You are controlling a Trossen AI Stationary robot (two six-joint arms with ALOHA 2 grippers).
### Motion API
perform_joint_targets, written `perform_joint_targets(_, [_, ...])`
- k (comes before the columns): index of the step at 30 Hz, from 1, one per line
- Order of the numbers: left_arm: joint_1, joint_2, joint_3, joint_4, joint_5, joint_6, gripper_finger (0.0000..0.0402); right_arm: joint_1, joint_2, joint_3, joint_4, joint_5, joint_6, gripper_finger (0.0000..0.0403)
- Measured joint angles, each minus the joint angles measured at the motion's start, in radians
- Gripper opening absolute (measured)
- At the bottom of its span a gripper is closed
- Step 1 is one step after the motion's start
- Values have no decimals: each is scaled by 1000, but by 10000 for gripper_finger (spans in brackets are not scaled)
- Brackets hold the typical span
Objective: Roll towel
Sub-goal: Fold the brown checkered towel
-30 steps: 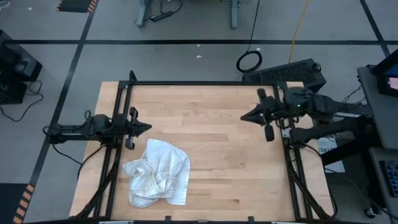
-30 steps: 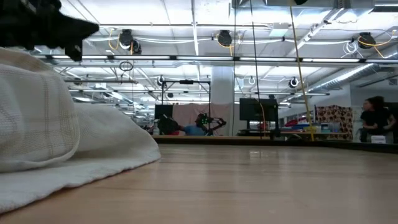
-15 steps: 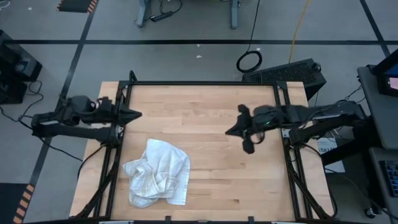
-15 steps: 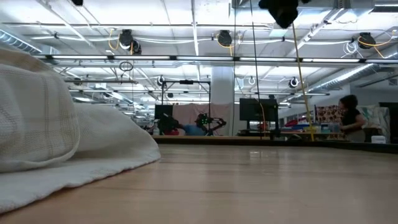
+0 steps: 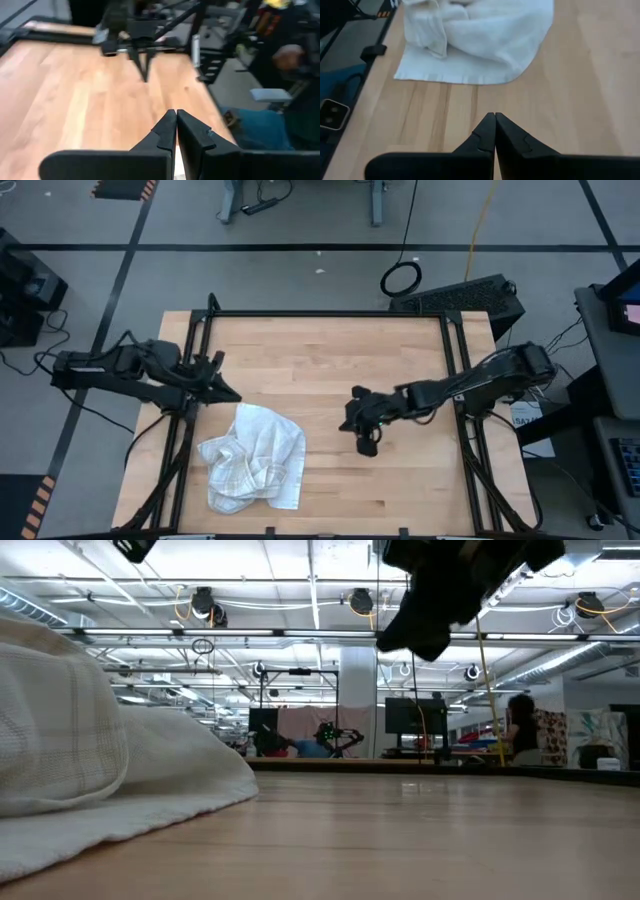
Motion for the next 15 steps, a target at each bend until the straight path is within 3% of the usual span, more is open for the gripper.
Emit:
perform_joint_targets(8, [-102, 69, -104, 38, -145, -38, 20, 33, 159, 4, 240, -2, 0, 47])
perform_joint_targets(15, [-204, 190, -127, 73, -204, -76, 20, 62, 311, 132, 248, -1, -42, 111])
